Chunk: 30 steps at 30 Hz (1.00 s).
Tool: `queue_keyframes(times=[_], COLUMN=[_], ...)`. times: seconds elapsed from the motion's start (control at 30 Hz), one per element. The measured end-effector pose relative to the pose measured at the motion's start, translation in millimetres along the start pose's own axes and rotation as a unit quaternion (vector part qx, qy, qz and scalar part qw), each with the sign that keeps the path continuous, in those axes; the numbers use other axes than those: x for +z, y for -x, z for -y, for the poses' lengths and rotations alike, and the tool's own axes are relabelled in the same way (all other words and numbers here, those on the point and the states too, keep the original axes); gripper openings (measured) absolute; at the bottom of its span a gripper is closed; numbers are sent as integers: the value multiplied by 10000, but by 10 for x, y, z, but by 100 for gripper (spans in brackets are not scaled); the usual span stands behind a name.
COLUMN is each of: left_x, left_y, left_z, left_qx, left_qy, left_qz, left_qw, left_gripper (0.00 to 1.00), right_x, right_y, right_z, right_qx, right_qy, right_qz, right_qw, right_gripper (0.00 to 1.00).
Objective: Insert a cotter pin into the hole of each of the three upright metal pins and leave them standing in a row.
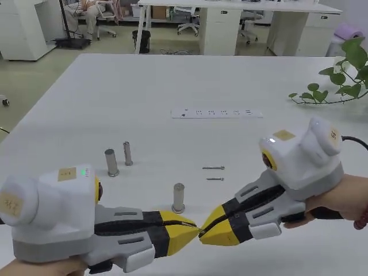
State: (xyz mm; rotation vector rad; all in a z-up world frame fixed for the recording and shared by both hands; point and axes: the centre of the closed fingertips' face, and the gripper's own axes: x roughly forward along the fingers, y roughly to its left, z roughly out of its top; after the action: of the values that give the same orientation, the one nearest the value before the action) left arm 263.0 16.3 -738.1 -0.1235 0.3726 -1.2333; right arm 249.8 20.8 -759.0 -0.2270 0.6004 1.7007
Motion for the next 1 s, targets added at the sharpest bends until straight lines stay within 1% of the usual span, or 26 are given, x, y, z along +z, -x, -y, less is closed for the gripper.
queue_keyframes(times=[0.1,0.17,0.23,0.3,0.33,0.37,0.4,0.47,0.5,0.57,0.6,0.67,0.7,0.77,0.8,0.83,0.9,0.93,0.97,1.0], left_x=[-6,-20,-33,-43,-40,-35,-29,-13,-9,-1,-3,-2,10,19,23,19,2,-13,-21,-33], left_y=[-15,-29,-50,-61,-63,-64,-62,-58,-53,-38,-36,-26,-17,-6,-2,6,11,14,16,23], left_z=[-18,-49,-96,-146,-162,-176,-209,-259,-286,-367,-385,-431,-468,-524,-545,-587,-639,-680,-702,-742], left_qx=[54,158,302,424,468,499,559,664,728,921,963,1070,1163,1292,1338,1436,1541,1616,1650,1728], left_qy=[-126,-171,-84,-140,-147,-147,-143,-170,-201,-322,-304,-296,-327,-319,-331,-353,-384,-388,-397,-401], left_qz=[-19,-50,-67,-98,-91,-75,-60,-27,-24,-12,-8,11,54,100,114,107,74,62,62,54], left_qw=[9999,9997,9995,9990,9988,9986,9983,9976,9971,9952,9949,9938,9927,9910,9904,9889,9873,9861,9855,9841], left_gripper=[2,3,4,9,12,12,13,14,15,17,18,19,19,20,21,22,23,24,24,25], right_x=[-14,-34,-68,-103,-125,-154,-202,-222,-244,-295,-299,-346,-379,-408,-414,-427,-444,-444,-447,-449], right_y=[3,8,33,57,69,81,102,104,115,135,133,151,166,180,184,195,212,213,224,229], right_z=[3,32,94,160,192,222,266,293,317,392,396,454,494,554,574,605,665,677,719,740], right_qx=[-7,-86,-200,-314,-368,-420,-487,-519,-557,-717,-724,-851,-933,-1025,-1053,-1092,-1177,-1192,-1263,-1281], right_qy=[106,158,245,287,316,349,445,437,461,583,589,701,748,803,806,826,848,849,840,850], right_qz=[-122,-240,-373,-494,-569,-674,-847,-904,-978,-1189,-1208,-1414,-1554,-1686,-1723,-1800,-1922,-1936,-1984,-2020], right_qw=[9999,9996,9988,9979,9972,9962,9942,9936,9926,9886,9883,9838,9806,9770,9761,9741,9706,9701,9683,9672], right_gripper=[3,3,3,3,3,3,3,3,3,3,3,3,3,3,3,3,3,3,3,3])
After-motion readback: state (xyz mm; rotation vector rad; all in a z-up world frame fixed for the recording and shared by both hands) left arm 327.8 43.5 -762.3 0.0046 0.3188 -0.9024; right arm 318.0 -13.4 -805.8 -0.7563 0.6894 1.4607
